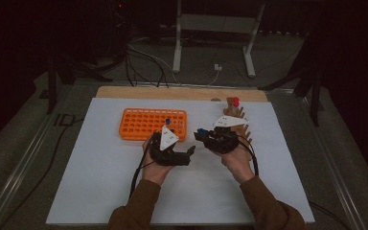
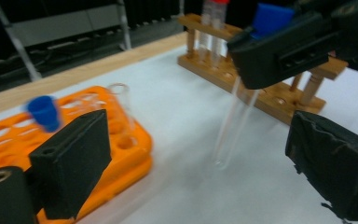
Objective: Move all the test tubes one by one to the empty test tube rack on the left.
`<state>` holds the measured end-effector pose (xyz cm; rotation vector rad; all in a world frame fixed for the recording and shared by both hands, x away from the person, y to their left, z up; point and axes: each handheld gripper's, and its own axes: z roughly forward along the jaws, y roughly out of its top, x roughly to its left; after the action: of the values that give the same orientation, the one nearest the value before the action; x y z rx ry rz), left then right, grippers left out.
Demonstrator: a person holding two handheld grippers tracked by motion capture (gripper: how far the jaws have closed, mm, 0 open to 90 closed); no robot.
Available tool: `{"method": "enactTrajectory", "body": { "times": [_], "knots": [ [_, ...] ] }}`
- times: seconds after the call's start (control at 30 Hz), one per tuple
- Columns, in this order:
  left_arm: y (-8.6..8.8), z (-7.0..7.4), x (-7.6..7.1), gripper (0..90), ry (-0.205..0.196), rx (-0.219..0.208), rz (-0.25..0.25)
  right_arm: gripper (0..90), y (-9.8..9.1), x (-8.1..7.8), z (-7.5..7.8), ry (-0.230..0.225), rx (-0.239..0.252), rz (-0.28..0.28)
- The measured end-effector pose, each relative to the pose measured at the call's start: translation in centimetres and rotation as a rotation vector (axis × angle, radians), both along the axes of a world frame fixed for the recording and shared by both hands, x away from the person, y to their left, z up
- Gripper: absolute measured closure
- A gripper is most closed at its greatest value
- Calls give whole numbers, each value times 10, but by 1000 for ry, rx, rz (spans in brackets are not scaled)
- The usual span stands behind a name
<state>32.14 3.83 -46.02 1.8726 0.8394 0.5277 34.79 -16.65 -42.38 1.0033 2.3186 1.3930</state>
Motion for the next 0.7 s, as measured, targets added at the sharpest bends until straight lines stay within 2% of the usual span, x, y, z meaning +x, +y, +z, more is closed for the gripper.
{"method": "enactTrajectory", "body": {
  "times": [0.13,0.27,0.43,0.6,0.67,0.7],
  "knots": [
    [-8,-3,1,171,-1,10,-13,761,4,-3,1,1,6,18],
    [-12,-4,0,332,-16,11,-21,761,6,-3,0,11,17,32],
    [-12,-4,-2,578,-30,11,-46,759,8,-4,-2,18,22,45],
    [-11,-6,-1,734,-5,-2,-76,758,9,-5,-1,16,24,56],
    [-11,-7,-1,761,-3,-2,-76,744,8,-4,-2,20,28,57],
    [-11,-7,0,762,1,-5,-77,709,8,-4,-2,22,34,61]
  ]
}}
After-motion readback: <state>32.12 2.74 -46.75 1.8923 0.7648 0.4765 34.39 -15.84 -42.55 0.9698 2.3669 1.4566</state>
